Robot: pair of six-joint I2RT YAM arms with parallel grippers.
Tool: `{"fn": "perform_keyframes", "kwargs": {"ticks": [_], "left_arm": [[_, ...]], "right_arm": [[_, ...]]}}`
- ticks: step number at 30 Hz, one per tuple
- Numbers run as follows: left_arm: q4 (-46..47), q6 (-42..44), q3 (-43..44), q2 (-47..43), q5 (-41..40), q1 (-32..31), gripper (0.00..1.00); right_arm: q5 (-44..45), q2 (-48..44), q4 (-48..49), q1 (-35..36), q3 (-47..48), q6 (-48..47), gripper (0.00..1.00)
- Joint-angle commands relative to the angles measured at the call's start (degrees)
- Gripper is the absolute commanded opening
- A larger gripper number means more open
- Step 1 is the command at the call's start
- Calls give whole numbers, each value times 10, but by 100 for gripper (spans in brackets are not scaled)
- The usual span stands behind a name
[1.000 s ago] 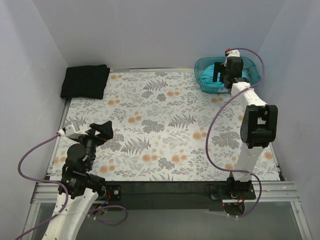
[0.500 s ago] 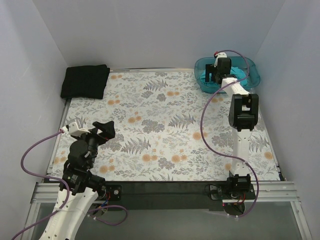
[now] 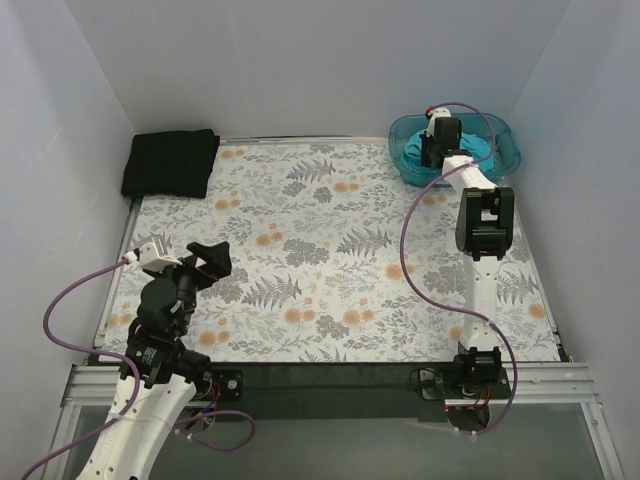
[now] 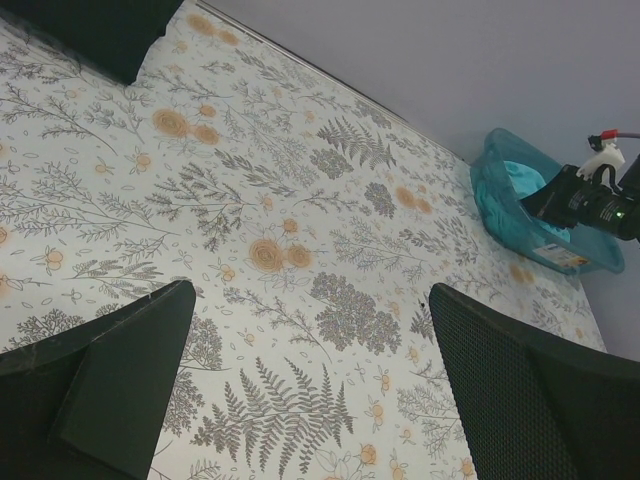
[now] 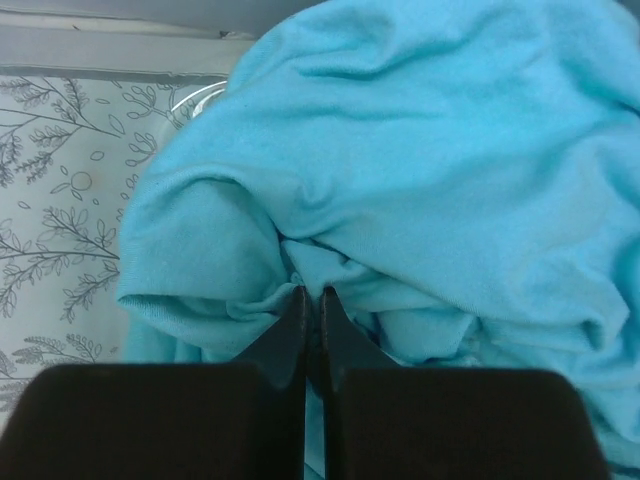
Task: Fold and stack the t-shirts
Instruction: Grab the tshirt from the pile, then move the tshirt to the center of the board
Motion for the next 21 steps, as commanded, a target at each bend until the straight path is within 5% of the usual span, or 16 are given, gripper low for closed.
{"fn": "perform_keyframes", "kwargs": {"ticks": [1,14,21], "left_arm": [[4,8,1,1,2,-1,97],[-18,-1,11,-5,-33,0,96],[-18,-5,8,-29,-31,0,96]], "right_arm": [[24,-82,5,0,28,-37,1],[47,-442,0,116,-106,-136,1],[-82,-580,-20,269,-101,-140,1]]}}
